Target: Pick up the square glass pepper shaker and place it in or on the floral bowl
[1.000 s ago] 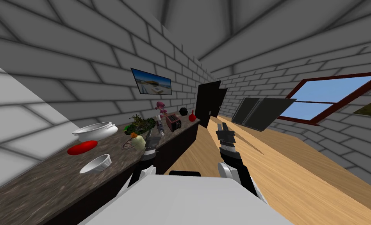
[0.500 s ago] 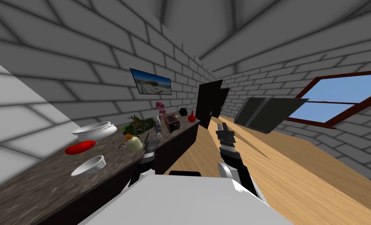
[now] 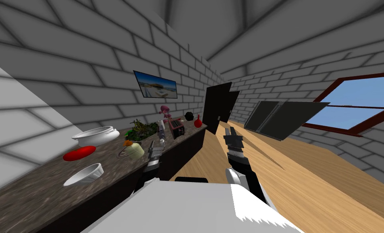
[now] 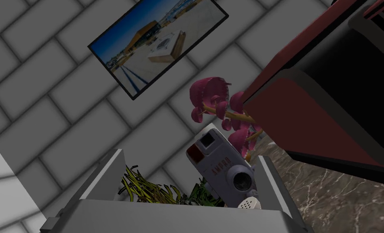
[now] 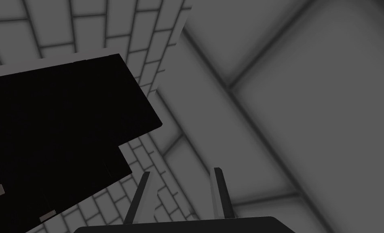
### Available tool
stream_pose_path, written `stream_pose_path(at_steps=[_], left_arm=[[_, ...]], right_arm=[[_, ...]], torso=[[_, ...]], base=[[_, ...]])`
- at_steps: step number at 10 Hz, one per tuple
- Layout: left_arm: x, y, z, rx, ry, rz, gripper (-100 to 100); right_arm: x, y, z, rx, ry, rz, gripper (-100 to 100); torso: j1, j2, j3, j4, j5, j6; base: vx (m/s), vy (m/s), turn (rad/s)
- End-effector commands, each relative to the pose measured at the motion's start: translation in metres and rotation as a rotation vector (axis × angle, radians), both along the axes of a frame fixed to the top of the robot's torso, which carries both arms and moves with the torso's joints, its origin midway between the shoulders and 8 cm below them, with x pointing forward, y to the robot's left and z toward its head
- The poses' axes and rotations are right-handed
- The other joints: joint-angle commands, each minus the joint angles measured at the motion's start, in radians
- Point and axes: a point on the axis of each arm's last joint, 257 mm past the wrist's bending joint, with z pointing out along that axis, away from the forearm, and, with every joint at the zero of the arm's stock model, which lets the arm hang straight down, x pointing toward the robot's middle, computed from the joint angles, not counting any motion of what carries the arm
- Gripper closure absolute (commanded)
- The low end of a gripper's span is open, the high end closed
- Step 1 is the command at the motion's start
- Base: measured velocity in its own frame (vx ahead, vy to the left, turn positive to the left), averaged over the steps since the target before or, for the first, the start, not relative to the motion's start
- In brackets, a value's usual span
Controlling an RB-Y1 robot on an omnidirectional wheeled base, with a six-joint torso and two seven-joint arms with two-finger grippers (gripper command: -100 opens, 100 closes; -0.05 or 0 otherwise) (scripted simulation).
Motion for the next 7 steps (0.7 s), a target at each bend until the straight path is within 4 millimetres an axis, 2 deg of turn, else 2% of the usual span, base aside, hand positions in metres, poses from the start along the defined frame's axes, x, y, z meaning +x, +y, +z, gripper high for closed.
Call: stream_pose_path(at_steps=[1,4,7], left_arm=[[-0.002,0.012,-0.014,-0.055,0.02,0.01,-100],[-0.004,0.032,-0.037,-0.146,0.049,0.035,-100],[-0.008,0.059,-0.067,-0.296,0.071,0.086,-100]], right_arm=[[0.0,0.0,0.0,0.0,0.0,0.0,0],[0.0,0.0,0.0,0.0,0.0,0.0,0],[0.0,0.0,0.0,0.0,0.0,0.0,0]], torso=[[0.0,0.0,0.0,0.0,0.0,0.0],[0.001,-0.001,-0.001,0.0,0.0,0.0],[0.004,-0.002,-0.001,-0.001,0.001,0.0]], base=[[0.085,-0.077,0.035],[0.084,-0.047,0.022],[0.102,-0.009,0.019]])
